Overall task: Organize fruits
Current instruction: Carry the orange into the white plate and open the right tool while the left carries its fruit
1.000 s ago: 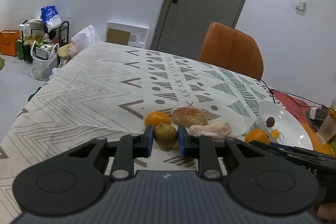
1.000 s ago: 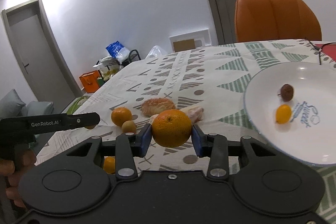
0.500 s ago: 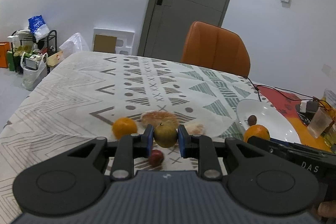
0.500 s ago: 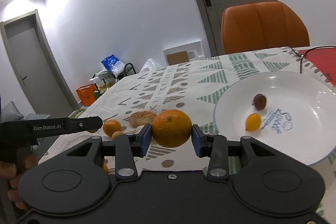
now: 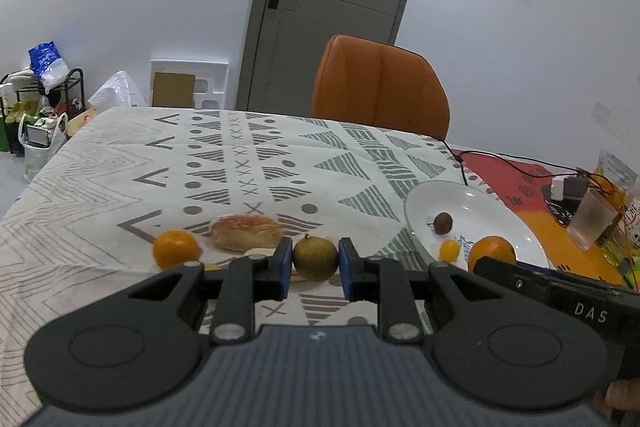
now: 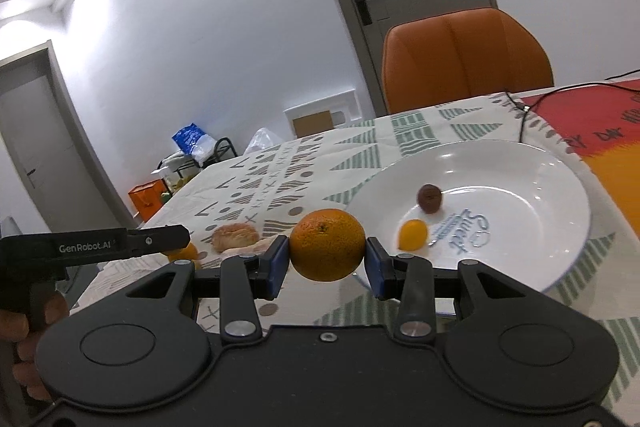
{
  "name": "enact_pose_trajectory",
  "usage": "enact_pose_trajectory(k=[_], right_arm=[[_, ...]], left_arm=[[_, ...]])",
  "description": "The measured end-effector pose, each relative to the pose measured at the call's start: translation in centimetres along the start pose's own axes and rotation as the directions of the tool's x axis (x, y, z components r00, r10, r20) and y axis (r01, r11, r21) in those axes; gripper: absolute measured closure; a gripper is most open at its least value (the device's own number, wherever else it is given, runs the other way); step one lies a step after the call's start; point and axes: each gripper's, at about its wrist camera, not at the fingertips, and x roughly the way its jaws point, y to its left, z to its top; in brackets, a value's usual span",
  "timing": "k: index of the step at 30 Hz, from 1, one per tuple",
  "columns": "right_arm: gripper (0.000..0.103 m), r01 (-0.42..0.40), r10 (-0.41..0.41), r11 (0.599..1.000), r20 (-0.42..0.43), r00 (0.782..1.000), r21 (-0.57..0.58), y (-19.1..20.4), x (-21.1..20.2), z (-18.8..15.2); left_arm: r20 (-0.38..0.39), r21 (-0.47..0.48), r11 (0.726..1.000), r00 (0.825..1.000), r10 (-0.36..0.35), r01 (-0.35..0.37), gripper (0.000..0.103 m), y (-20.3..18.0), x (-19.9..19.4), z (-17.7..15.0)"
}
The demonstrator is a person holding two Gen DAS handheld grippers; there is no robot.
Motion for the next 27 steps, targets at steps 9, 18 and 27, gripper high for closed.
enact_pose_trajectory(k=[9, 18, 27], right_arm=[[0.064, 0.032, -0.032, 0.999, 0.014, 0.999, 0.030, -2.0, -1.1, -0.2], [0.064, 0.073, -0.074, 0.996, 0.014, 0.997, 0.058, -4.4, -1.5, -0.4], [0.064, 0.113, -0.114, 0.990, 0.003, 0.994, 0.086, -6.3, -1.5, -0.7]], left_arm=[[-0.007, 0.022, 1.000, 1.000, -0.020, 0.020, 0.080, -1.9, 0.8, -0.1], [-0.023, 0.053, 0.998, 0.999, -0.043, 0.044, 0.080, -4.1, 2.0, -0.2], [-0.043, 0.074, 0.995, 0.997, -0.061, 0.064, 0.080, -5.7, 3.5, -0.2]])
